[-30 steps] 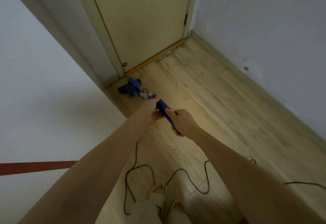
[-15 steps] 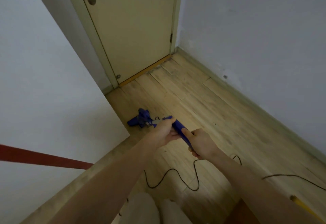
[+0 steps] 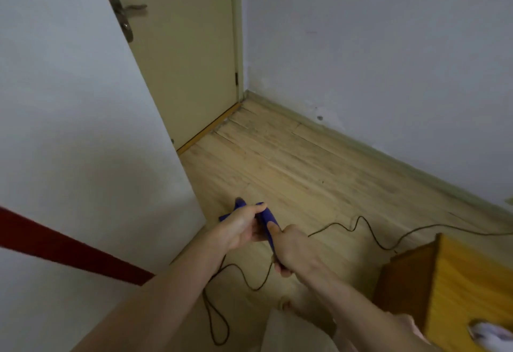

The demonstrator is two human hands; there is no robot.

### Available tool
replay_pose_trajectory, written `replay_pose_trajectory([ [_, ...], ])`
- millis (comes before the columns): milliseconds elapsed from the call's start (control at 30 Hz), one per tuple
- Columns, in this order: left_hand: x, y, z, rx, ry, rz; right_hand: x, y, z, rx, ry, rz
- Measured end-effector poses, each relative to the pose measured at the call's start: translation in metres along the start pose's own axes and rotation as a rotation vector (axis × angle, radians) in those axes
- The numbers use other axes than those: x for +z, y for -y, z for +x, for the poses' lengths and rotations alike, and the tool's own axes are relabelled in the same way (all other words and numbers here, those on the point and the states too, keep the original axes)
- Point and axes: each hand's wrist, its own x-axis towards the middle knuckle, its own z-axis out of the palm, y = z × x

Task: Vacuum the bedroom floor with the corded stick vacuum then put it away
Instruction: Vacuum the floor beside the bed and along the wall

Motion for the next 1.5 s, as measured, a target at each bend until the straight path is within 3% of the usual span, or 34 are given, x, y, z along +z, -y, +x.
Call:
replay_pose_trajectory([
  [333, -0.106, 0.074, -0.084, -0.062, 0.03, 0.393, 0.166, 0.005, -0.113, 0.144, -0.055, 0.394],
  [467, -0.129, 0.075, -0.094, -0.037, 0.04, 0.395, 0.198, 0.019, -0.117, 0.132, -0.093, 0.559],
  [733, -0.128, 0.074, -0.082, -0.026, 0.002, 0.304, 0.205, 0.011, -0.089, 0.141, -0.129, 0.541],
  [933, -0.093, 0.095, -0.076, 0.018, 0.026, 0.38, 0.178, -0.017, -0.11, 0.197, -0.207, 0.476],
  [1100, -0.096, 0.099, -0.091, 0.098, 0.03, 0.496, 0.174, 0.001, -0.136, 0.25, -0.18, 0.59],
  [1500, -0.121, 0.068, -0.077, -0.006, 0.052, 0.402, 0.199, 0.014, -0.094, 0.163, -0.154, 0.64],
])
